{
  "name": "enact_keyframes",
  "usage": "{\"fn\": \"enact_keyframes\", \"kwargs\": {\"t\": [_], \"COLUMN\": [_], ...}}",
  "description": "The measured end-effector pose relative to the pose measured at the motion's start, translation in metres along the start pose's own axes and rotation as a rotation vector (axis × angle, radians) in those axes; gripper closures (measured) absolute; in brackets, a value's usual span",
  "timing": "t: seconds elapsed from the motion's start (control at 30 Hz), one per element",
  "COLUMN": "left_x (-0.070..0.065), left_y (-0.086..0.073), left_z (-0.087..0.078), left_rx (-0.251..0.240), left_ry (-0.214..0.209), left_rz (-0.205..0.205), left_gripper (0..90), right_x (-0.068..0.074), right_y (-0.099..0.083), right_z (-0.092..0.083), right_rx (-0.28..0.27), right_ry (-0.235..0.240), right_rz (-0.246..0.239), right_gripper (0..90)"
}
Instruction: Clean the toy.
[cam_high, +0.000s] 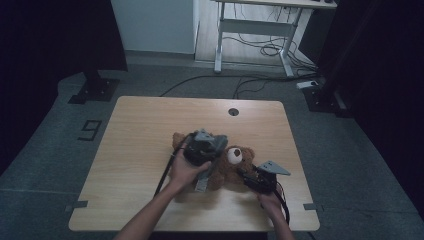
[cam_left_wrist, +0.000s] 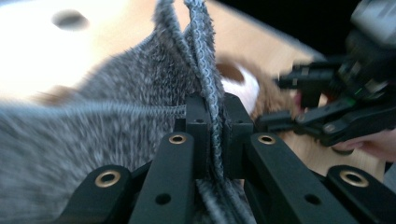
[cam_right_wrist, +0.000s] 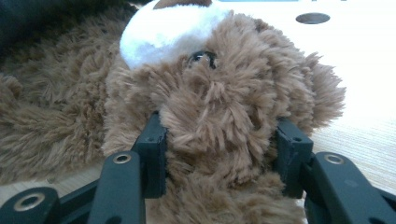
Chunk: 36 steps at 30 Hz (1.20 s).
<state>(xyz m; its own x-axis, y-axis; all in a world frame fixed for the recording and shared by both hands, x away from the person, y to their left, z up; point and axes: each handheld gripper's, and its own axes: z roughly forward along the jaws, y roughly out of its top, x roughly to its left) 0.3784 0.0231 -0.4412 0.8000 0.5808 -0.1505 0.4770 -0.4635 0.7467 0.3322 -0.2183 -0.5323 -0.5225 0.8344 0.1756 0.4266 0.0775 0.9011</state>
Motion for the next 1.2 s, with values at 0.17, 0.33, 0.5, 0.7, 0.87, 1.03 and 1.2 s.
{"fn": "enact_keyframes", "kwargs": {"t": [0.17,0.33,0.5,0.7,0.87,1.03,1.2], "left_x": [0.008,0.009,0.011,0.027,0.023,-0.007,-0.036], "left_y": [-0.026,-0.033,-0.042,-0.049,-0.044,-0.010,0.022], "left_z": [0.025,0.015,0.010,-0.004,-0.023,-0.029,0.014], "left_rx": [-0.023,-0.018,-0.033,-0.026,-0.059,-0.140,-0.057], "left_ry": [-0.045,-0.027,0.001,-0.004,0.028,0.020,0.025], "left_rz": [-0.070,-0.047,-0.027,-0.065,-0.049,0.035,0.071], "left_gripper": [84.9,85.3,85.5,85.5,84.9,84.8,84.1], "right_x": [0.000,0.002,-0.002,0.010,0.027,0.029,0.031], "right_y": [-0.003,-0.001,-0.006,-0.005,0.000,0.000,-0.001], "right_z": [-0.003,-0.007,-0.007,0.005,0.018,0.019,0.018], "right_rx": [0.008,0.011,0.065,0.050,0.060,0.060,0.057], "right_ry": [0.013,0.023,0.020,0.078,0.078,0.062,0.054], "right_rz": [-0.016,-0.026,0.025,-0.068,-0.101,-0.089,-0.075], "right_gripper": [39.8,31.0,23.0,49.4,54.6,56.0,56.1]}}
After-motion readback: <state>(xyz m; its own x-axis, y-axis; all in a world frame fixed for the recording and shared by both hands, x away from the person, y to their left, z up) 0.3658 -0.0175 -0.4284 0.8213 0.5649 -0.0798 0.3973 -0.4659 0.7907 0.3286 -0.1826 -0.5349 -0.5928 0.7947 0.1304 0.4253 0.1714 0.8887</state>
